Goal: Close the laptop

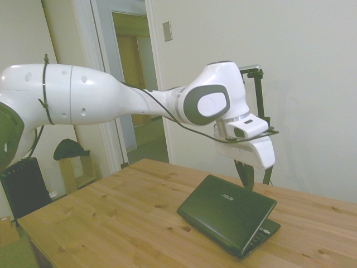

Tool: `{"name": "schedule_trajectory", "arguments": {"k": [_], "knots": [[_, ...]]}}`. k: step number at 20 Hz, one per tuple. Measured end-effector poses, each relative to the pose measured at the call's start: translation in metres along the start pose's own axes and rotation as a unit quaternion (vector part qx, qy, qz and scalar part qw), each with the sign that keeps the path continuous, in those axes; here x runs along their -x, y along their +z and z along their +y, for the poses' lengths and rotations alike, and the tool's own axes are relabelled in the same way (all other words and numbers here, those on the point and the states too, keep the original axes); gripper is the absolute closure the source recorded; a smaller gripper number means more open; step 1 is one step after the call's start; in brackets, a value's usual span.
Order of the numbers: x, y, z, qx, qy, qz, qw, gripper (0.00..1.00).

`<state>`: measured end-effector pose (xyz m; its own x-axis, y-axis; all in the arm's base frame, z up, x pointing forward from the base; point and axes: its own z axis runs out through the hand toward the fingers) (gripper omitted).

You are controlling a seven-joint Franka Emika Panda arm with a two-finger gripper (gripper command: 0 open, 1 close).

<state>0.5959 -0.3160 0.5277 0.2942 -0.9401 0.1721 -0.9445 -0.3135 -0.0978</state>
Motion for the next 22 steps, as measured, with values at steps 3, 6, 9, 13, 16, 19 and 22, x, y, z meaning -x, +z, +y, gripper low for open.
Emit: {"name": "schedule_trajectory", "arguments": {"k": [3, 6, 9, 13, 16, 19, 22], "knots": [[-0.003, 0.023, -0.016, -0.008, -0.022, -0.016, 0.9996, 1.00], [-0.010, 0.055, -0.036, -0.007, -0.036, -0.023, 0.9991, 1.00], [-0.010, 0.083, -0.050, 0.003, -0.042, -0.027, 0.9987, 1.00], [-0.012, 0.119, -0.050, 0.019, -0.042, -0.036, 0.9983, 1.00], [-0.018, 0.152, -0.043, 0.025, -0.036, -0.035, 0.9985, 1.00], [-0.026, 0.155, -0.039, 0.020, -0.030, -0.027, 0.9990, 1.00], [-0.016, 0.133, -0.048, 0.005, -0.039, -0.025, 0.9989, 1.00]]}}
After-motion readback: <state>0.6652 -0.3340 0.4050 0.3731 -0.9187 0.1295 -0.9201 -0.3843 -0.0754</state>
